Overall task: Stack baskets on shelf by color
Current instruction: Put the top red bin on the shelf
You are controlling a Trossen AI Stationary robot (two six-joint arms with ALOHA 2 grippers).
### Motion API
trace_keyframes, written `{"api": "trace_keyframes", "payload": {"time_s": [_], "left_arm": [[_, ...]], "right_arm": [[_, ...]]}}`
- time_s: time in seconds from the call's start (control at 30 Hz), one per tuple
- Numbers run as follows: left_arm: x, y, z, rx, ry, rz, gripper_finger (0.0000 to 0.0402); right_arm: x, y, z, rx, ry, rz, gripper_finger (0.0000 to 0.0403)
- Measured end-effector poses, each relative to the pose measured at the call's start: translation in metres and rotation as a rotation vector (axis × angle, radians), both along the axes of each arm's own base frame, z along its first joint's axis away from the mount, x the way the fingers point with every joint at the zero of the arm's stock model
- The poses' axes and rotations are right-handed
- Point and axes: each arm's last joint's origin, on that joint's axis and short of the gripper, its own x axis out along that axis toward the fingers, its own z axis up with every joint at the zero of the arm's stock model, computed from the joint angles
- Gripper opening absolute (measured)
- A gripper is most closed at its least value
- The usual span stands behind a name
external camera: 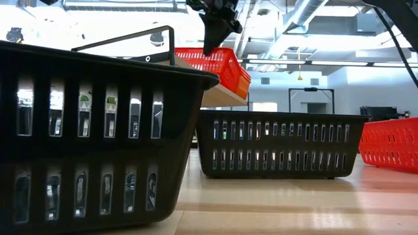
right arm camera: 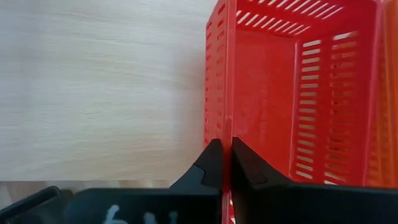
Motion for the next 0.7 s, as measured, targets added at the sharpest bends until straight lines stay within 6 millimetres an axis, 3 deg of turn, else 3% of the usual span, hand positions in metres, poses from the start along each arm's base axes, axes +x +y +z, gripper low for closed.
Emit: {"api": "trace_keyframes", "payload": {"time_s": [0.5, 0.7], "left_arm": [[0.0, -0.0001, 0.0, -0.002, 0.001, -0.003, 0.0242], [0.0, -0.0001, 0.0, -0.002, 0.001, -0.003, 0.0242]], "right_arm": [[0.005, -0.0016, -0.0017, 0.016, -0.042, 0.007, 0.0065], [0.0064, -0.0016, -0.001, 0.017, -0.058, 0.012, 0.0107]]}}
